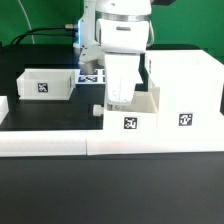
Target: Assemble drawer
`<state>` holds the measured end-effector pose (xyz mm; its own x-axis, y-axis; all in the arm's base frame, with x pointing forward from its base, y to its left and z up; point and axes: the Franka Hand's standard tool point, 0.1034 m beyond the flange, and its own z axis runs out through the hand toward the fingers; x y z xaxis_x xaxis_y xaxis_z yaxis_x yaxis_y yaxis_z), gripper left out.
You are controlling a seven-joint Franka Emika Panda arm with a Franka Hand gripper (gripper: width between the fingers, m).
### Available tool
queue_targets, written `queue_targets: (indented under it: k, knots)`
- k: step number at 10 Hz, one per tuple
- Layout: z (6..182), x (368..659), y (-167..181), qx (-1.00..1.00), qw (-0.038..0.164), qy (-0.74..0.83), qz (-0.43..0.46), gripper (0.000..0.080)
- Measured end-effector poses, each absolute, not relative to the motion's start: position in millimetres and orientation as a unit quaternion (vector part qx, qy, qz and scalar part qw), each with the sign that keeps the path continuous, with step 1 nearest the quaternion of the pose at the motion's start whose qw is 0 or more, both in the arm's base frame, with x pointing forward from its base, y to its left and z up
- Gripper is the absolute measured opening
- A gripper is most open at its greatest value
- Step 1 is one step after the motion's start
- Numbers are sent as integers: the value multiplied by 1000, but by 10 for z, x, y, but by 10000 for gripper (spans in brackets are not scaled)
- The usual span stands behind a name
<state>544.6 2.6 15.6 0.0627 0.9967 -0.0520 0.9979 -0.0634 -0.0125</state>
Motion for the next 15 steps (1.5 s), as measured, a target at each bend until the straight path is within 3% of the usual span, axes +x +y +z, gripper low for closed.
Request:
queue_targets:
  k: [15]
  knots:
    - [135,5434,156,713,10,701,-19,42]
